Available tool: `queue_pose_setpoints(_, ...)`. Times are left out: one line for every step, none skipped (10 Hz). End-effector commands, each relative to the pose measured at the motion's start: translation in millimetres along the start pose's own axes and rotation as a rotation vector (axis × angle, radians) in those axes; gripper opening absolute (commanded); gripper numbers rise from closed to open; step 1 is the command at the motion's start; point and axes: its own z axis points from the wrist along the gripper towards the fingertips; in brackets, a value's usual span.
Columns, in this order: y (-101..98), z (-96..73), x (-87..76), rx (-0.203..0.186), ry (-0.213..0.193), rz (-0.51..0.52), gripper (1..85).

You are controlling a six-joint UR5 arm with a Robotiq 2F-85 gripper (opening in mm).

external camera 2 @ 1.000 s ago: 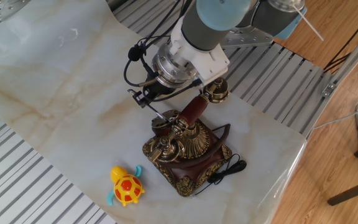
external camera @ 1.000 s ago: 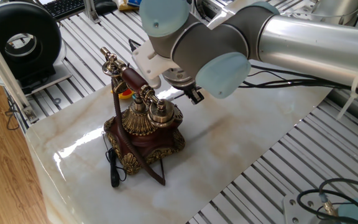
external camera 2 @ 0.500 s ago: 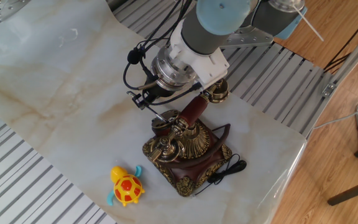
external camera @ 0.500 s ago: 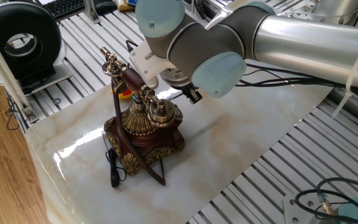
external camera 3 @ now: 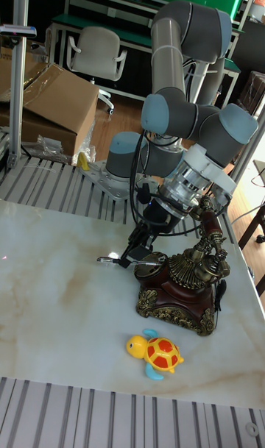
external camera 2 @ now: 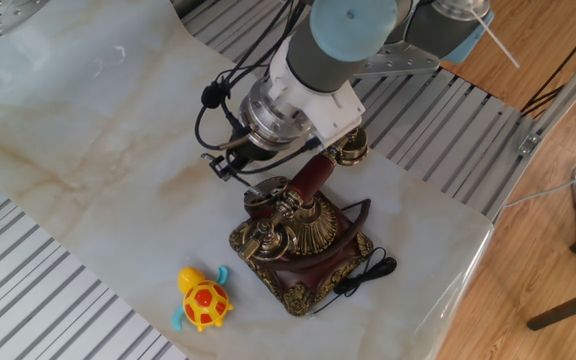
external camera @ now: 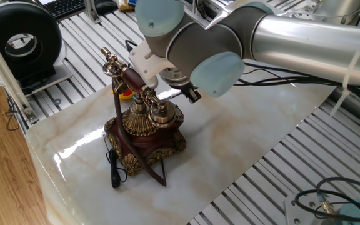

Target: Dial a number on an old rotary phone

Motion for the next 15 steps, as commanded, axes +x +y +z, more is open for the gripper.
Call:
queue_pose_setpoints(-4.8, 6.2, -10.0, 0.006, -0.033, 0.018, 1.3)
queue_pose_setpoints(-3.9, 6.5, -12.7, 0.011, -0.058, 0.019, 1.3)
queue_pose_setpoints(-2.8, 7.6, -12.7, 0.022, -0.076, 0.014, 1.3)
queue_pose_setpoints(-1.8, 9.6, -15.5, 0.035, -0.099, 0.010, 1.3)
queue_pose_setpoints(0.8, 8.9, -18.8, 0.029, -0.116, 0.014, 1.3)
queue_pose_setpoints(3.5, 3.3, -18.1, 0.021, -0.121, 0.022, 1.3)
queue_pose_setpoints(7.5, -4.0, -16.1, 0.011, -0.128, 0.028, 1.3)
queue_pose_setpoints(12.4, -14.5, -11.2, 0.001, -0.128, 0.028, 1.3)
queue_pose_setpoints(16.8, -24.6, -6.1, -0.004, -0.125, 0.027, 1.3)
queue_pose_setpoints(19.3, -32.3, -0.8, -0.003, -0.118, 0.021, 1.3)
queue_pose_setpoints(15.1, -36.2, 6.8, 0.023, -0.097, 0.000, 1.3)
queue_pose_setpoints(5.6, -32.2, 15.0, 0.077, -0.076, -0.029, 1.3)
queue_pose_setpoints(8.5, -22.1, 14.7, 0.087, -0.093, -0.025, 1.3)
queue_pose_setpoints(12.5, -16.7, 9.2, 0.089, -0.123, 0.003, 1.3)
queue_pose_setpoints(16.6, -18.2, -3.0, 0.069, -0.172, 0.062, 1.3)
